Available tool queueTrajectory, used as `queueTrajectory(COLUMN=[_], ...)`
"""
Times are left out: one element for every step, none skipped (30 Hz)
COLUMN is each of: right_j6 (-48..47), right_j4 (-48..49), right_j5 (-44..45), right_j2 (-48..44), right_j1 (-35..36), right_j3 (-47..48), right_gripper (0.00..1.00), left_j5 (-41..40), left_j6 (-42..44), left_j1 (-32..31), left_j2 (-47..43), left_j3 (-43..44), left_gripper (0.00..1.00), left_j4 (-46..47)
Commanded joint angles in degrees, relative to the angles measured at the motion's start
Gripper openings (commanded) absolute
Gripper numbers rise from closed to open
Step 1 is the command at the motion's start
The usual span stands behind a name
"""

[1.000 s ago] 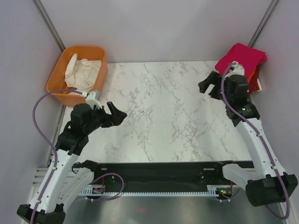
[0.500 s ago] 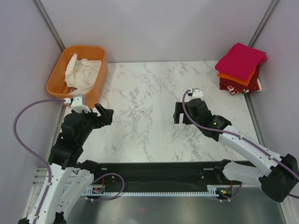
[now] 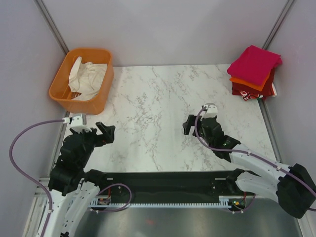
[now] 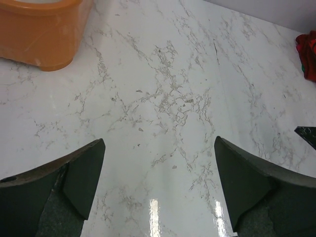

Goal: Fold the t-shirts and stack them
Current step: Neatly place the folded tshirt to the corner

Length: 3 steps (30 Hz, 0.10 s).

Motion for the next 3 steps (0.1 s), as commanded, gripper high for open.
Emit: queueTrajectory(right_j6=[-0.3,-0.6,-0.8], right_j4=[12.6,14.6,17.0], right_j5=[-3.7,-5.0,-7.0], right_j2=[1.6,1.8,1.9], right_j1=[0.2,0.2,0.2], right_j3=[-1.2,-1.8,-2.5], right_gripper=[0.98,0.98,0.98], left_j5=[-2.0,-1.5,-0.7], left_j6=[2.8,2.9,3.1], left_j1=[-0.2,-0.3,-0.2], left_j2=[0.7,1.0,1.2], left_j3=[-0.6,-0.5,-0.4], left_gripper=[1.00,1.00,1.00], left_j4=[1.7,1.7,1.7])
